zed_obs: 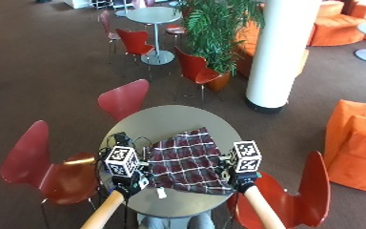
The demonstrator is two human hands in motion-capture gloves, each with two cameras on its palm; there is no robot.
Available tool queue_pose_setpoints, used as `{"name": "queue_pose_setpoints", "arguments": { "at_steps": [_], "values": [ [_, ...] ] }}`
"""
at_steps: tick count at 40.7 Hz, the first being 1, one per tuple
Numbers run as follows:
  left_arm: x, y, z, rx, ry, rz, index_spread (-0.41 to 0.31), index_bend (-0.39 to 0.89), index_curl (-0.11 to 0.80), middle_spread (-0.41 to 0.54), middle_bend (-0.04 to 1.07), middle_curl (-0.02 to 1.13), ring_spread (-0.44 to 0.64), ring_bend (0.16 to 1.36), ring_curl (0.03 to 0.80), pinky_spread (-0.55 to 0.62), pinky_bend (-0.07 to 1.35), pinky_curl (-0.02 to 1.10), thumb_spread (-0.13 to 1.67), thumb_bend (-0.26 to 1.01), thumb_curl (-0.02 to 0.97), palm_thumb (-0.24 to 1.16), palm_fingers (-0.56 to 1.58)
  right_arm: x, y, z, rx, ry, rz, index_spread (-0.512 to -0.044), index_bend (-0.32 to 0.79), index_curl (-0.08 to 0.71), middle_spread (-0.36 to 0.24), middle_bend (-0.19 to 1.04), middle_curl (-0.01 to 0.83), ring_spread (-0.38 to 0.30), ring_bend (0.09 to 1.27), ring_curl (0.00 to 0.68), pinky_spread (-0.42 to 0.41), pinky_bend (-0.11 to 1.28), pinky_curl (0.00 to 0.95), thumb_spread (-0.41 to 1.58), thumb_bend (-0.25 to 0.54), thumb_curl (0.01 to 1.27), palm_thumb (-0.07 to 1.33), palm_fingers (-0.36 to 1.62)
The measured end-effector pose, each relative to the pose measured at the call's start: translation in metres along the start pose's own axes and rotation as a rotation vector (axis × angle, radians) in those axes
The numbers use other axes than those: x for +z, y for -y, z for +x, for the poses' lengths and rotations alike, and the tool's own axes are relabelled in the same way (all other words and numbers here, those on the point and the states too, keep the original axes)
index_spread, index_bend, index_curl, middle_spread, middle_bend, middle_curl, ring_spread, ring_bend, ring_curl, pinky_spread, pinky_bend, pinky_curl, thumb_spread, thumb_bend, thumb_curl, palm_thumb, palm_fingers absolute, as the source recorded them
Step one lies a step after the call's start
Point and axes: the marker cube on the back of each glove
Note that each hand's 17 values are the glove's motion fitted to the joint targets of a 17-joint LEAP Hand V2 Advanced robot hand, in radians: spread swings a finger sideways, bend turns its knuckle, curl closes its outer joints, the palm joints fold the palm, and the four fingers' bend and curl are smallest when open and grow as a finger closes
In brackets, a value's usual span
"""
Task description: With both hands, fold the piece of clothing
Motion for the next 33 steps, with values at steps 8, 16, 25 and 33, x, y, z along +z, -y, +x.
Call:
{"name": "queue_pose_setpoints", "arguments": {
  "at_steps": [8, 16, 25, 33],
  "values": [
    [-0.035, 0.004, 0.008, 0.003, -0.04, 0.001, -0.097, 0.29, 0.179, -0.011, 0.25, 0.18, 0.11, 0.41, 0.166, 0.15, 0.22, 0.14, 0.8, 0.03, 0.063, 0.08, 0.64, -0.024, 0.002, 0.005, 0.04, -0.048, -0.013, -0.271, 0.13, 0.142, -0.123, 0.21, 0.149, -0.033, 0.48, 0.211, 0.054, 0.49, 0.218, 0.85, 0.097, 0.06, 0.16, 0.64],
    [-0.046, 0.03, 0.006, -0.016, 0.002, -0.001, -0.111, 0.25, 0.247, -0.003, 0.19, 0.24, 0.15, 0.39, 0.206, 0.19, 0.2, 0.2, 1.0, 0.01, 0.111, 0.1, 0.56, -0.031, 0.018, 0.0, 0.048, -0.057, -0.028, -0.311, 0.12, 0.176, -0.153, 0.19, 0.209, -0.041, 0.48, 0.255, 0.064, 0.49, 0.261, 1.08, 0.071, 0.09, 0.15, 0.61],
    [-0.028, 0.074, 0.001, -0.003, 0.0, -0.021, -0.113, 0.17, 0.282, 0.041, 0.12, 0.24, 0.19, 0.41, 0.235, 0.24, 0.25, 0.25, 1.02, -0.01, 0.176, 0.15, 0.43, -0.014, 0.055, -0.01, -0.019, -0.067, -0.147, -0.335, 0.11, 0.188, -0.171, 0.18, 0.251, -0.044, 0.5, 0.287, 0.061, 0.51, 0.296, 1.19, 0.04, 0.13, 0.15, 0.57],
    [0.048, 0.116, -0.019, 0.041, 0.015, -0.146, -0.119, 0.16, 0.299, 0.079, 0.09, 0.21, 0.23, 0.45, 0.254, 0.26, 0.37, 0.3, 0.97, -0.01, 0.236, 0.26, 0.32, 0.054, 0.098, -0.005, -0.091, -0.056, -0.218, -0.357, 0.1, 0.18, -0.164, 0.16, 0.253, -0.029, 0.48, 0.301, 0.095, 0.6, 0.333, 1.17, 0.053, 0.19, 0.26, 0.36]
  ]
}}
